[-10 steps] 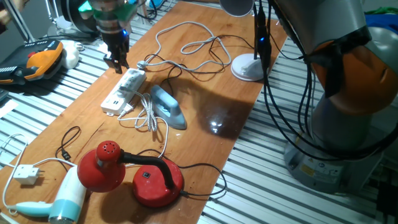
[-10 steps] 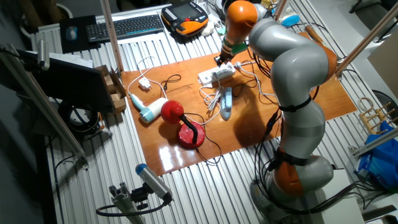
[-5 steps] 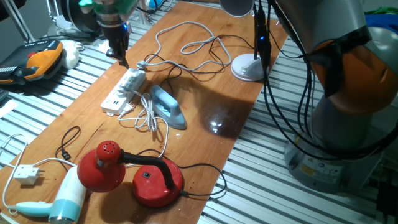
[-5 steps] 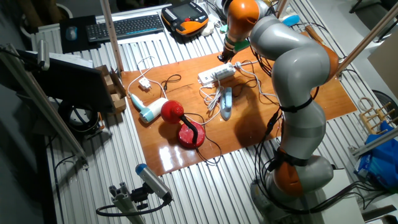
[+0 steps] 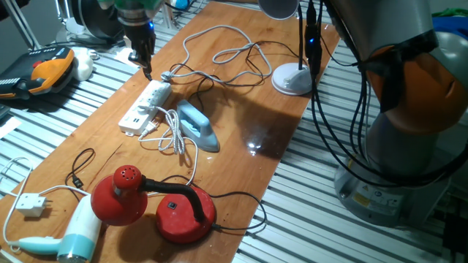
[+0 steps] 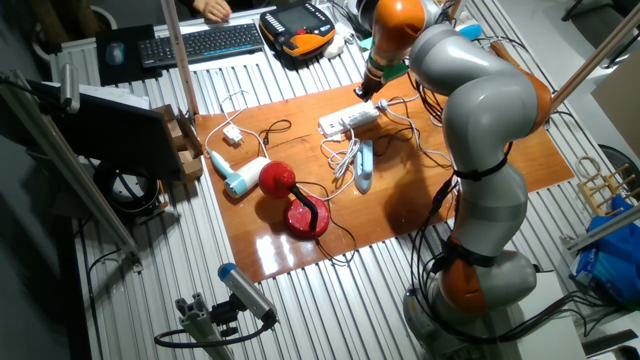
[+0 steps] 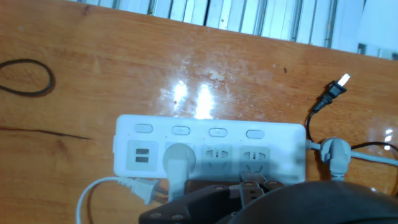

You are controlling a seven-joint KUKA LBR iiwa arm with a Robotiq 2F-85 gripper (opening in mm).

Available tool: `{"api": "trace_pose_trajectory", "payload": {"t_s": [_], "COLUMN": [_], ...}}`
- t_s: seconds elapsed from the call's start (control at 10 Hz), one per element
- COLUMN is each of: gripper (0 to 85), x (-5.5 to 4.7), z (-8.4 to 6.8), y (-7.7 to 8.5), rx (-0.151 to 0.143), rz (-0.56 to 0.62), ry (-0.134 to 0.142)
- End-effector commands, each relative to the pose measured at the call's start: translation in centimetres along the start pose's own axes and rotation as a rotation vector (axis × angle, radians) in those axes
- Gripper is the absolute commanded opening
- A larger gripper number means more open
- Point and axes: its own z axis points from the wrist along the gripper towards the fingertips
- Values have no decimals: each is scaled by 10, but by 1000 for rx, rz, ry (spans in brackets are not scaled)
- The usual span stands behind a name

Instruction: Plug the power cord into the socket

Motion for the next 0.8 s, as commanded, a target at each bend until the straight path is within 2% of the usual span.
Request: {"api": "trace_pose_trajectory", "payload": {"t_s": [0.0, 0.3, 0.7], "gripper": [0, 0, 0], "x": [0, 3, 2], "z": [-3, -13, -13], "y": [4, 11, 14], "rx": [7, 23, 16], "rz": [0, 4, 0], "ry": [2, 0, 3]}}
